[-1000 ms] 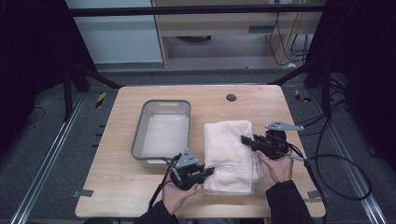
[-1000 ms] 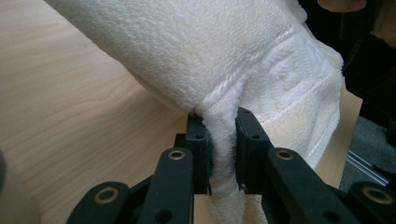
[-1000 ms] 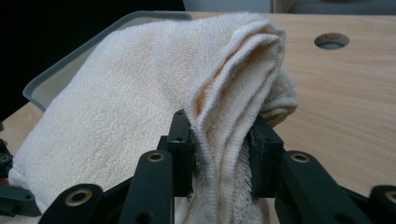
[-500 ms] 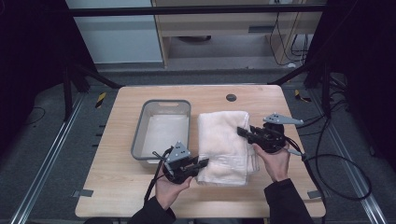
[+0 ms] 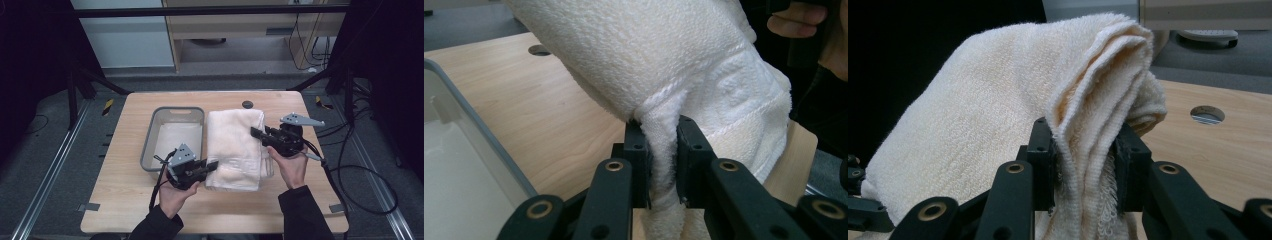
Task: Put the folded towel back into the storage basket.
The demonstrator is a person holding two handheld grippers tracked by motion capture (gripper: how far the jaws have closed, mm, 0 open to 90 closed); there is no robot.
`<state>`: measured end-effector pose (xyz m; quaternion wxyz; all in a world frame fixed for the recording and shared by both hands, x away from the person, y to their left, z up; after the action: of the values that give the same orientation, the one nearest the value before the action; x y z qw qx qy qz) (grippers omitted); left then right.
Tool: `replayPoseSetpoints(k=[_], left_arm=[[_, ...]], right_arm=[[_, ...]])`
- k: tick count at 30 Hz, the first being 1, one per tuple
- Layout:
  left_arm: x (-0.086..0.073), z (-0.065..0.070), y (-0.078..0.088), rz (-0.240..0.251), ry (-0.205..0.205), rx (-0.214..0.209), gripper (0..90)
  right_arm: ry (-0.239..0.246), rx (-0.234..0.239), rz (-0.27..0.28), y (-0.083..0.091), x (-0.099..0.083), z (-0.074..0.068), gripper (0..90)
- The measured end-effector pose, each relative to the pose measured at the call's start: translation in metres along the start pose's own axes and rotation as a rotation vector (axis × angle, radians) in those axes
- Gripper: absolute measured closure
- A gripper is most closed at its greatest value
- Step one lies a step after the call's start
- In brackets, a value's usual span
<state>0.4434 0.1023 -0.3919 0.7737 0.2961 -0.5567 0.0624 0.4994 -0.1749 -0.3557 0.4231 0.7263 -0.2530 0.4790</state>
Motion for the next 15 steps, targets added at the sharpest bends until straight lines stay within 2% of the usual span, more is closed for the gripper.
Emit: replayPoseSetpoints(k=[6, 15], left_arm=[[0.007, -0.004, 0.008, 0.024, -0.010, 0.007, 77.6], [0.013, -0.012, 0.022, 0.061, -0.005, 0.025, 77.6]], right_arm=[[0.006, 0.001, 0.022, -0.001, 0.011, -0.007, 67.4], [0.023, 0.008, 0.043, -0.007, 0.027, -0.020, 67.3]])
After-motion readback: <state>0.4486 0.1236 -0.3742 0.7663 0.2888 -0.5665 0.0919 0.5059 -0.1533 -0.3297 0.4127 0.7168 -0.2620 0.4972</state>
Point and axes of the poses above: each handheld gripper's, and its own axes: y roughly backward along the jaws, x roughly out of its top, z roughly to its right, the point moved 2 cm from there along -y, roughly forward along the jaws, and after that the axes turned 7 degrees about -x, right-handed, at the moved point
